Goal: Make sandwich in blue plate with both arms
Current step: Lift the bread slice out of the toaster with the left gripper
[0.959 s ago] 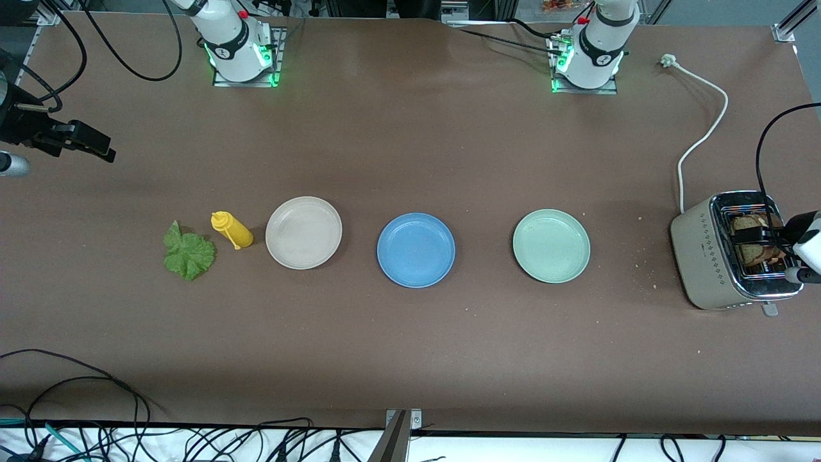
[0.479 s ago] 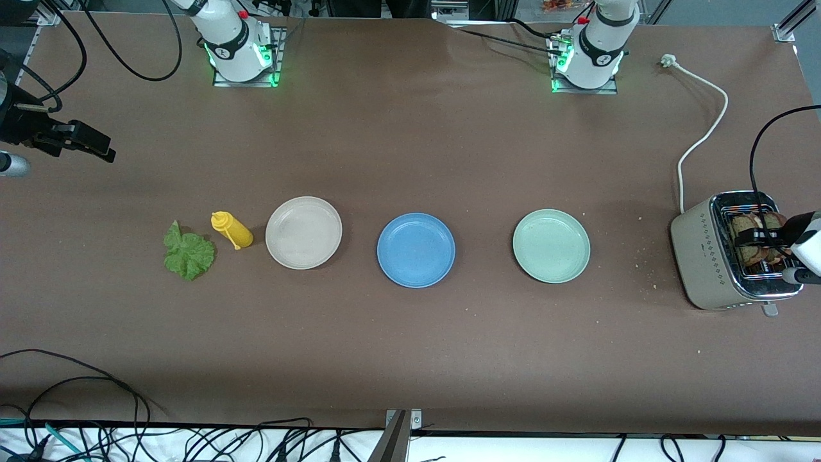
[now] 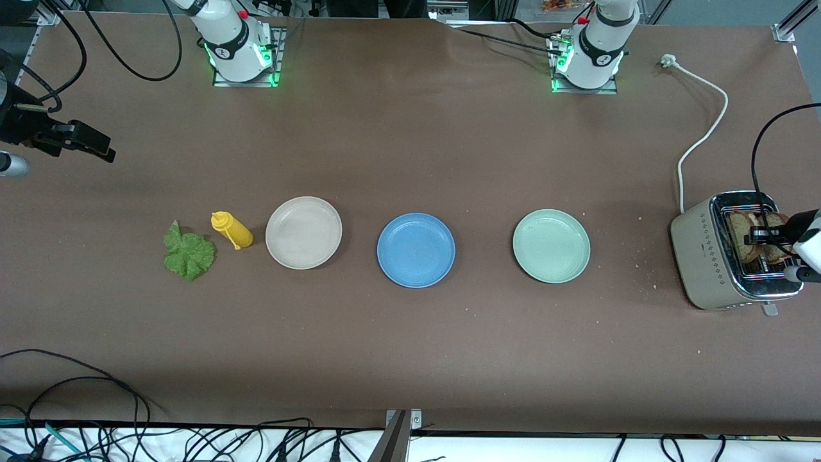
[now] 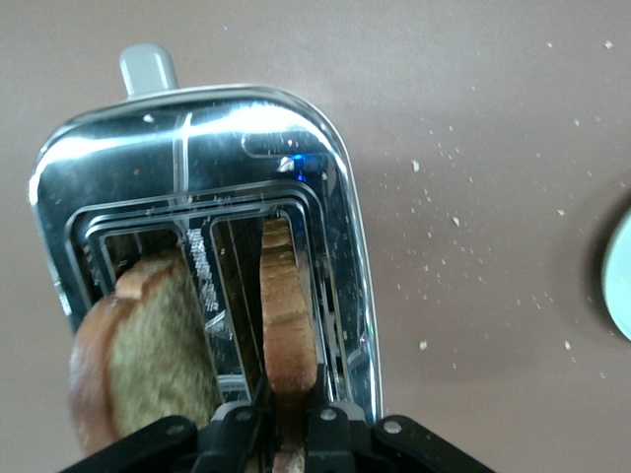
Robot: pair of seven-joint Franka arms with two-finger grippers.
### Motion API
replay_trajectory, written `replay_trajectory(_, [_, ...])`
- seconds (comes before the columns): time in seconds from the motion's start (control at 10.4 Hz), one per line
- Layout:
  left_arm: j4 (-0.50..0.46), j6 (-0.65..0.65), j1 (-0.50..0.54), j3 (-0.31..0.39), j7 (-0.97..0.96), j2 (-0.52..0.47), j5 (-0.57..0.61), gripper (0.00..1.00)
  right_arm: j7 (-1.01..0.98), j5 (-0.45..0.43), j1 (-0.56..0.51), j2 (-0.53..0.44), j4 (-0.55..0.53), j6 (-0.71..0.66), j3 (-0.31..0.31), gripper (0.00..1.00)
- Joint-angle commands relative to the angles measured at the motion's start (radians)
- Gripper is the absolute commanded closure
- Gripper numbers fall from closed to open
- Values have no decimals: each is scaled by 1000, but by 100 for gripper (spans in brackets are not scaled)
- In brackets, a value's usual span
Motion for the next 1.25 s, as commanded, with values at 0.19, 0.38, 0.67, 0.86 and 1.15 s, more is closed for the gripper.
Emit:
replay_trajectory(0.19, [40,-195,11,-9,121,-156,-70,100,-9,-2,-1,0,16,-20,0,0])
replay_trajectory(0.38, [133,-313,9,-13,132,-159,-90,100,-9,-4,-1,0,16,-20,0,0])
replay_trajectory(0.67, [177,-347,-14,-21,132,-159,-142,100,-9,-4,-1,0,16,-20,0,0])
replay_trajectory(0.86, [177,-346,-35,-36,131,-150,-142,100,-9,-4,-2,0,15,-20,-2,0])
replay_trajectory(1.15, [177,-338,-97,-36,114,-119,-215,100,-9,-4,-2,0,15,-20,0,0])
